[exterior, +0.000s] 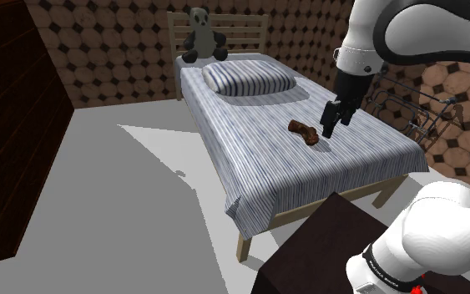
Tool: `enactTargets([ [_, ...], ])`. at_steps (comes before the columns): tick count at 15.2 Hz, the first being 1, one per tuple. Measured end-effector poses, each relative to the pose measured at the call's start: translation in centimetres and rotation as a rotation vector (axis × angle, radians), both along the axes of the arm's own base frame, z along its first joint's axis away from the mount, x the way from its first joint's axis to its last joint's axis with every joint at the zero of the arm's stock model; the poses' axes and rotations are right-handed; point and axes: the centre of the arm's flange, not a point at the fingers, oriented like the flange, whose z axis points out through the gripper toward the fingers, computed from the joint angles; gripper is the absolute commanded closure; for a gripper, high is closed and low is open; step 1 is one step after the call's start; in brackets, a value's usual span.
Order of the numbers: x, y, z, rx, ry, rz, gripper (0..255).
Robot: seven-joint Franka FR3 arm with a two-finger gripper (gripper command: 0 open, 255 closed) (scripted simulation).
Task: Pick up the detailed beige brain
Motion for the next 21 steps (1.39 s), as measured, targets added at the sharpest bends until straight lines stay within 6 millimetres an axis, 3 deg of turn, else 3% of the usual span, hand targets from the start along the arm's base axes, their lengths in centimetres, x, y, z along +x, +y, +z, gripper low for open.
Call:
enactTargets([
  [4,1.0,-2.4,-1.1,0.015,-0.005,0.008,0],
  [9,3.1,-8.6,-3.0,0.052,-0.02,0.028,0],
  [21,9.3,-22.9,-9.7,0.14,-0.055,0.076,0],
])
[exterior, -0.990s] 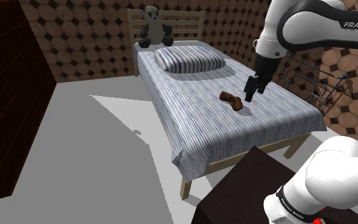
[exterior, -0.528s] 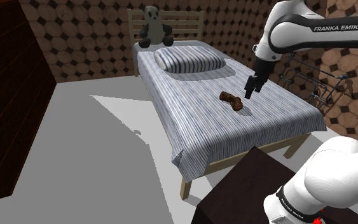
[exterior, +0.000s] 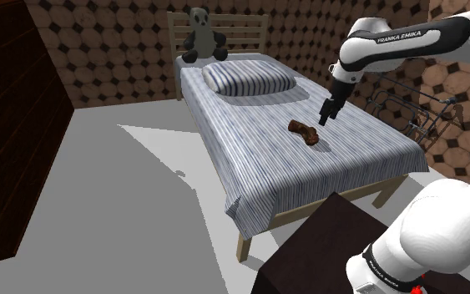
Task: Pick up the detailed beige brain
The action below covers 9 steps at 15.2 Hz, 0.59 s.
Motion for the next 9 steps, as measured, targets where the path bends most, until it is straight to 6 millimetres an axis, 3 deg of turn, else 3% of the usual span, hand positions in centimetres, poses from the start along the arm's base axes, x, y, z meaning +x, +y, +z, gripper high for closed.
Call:
enactTargets([
  [9,5.2,-10.0,-5.9,0.063,-0.024,0.036,0],
])
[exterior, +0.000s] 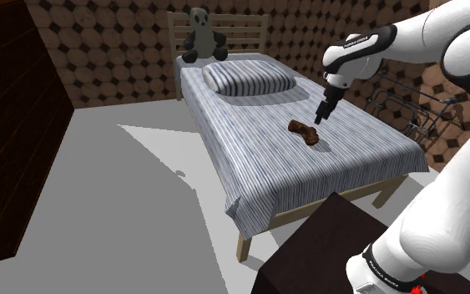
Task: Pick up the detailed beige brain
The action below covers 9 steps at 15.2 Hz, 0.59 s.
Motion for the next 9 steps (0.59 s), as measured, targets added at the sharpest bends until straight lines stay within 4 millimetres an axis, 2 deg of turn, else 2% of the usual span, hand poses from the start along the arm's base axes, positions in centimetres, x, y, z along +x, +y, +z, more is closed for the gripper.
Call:
enactTargets([
  [9,5.3,-8.9,-5.7,0.062,-0.026,0.036,0],
])
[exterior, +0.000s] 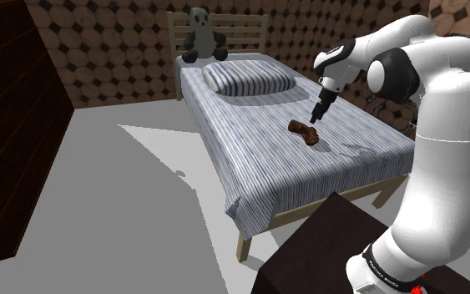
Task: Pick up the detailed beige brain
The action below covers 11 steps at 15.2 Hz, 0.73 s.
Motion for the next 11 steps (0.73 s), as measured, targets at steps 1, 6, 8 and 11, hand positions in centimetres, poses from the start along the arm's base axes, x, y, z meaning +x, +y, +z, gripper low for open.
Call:
enactTargets([
  [1,0.2,-0.3,-0.5,0.003,-0.001,0.002,0],
  [6,0.6,-0.9,-3.3,0.008,-0.003,0.005,0],
  [8,0.8,-0.8,-4.2,0.008,-0.003,0.005,0],
  [11,0.7,-0.7,-4.4,0.007,-0.004,0.005,255],
])
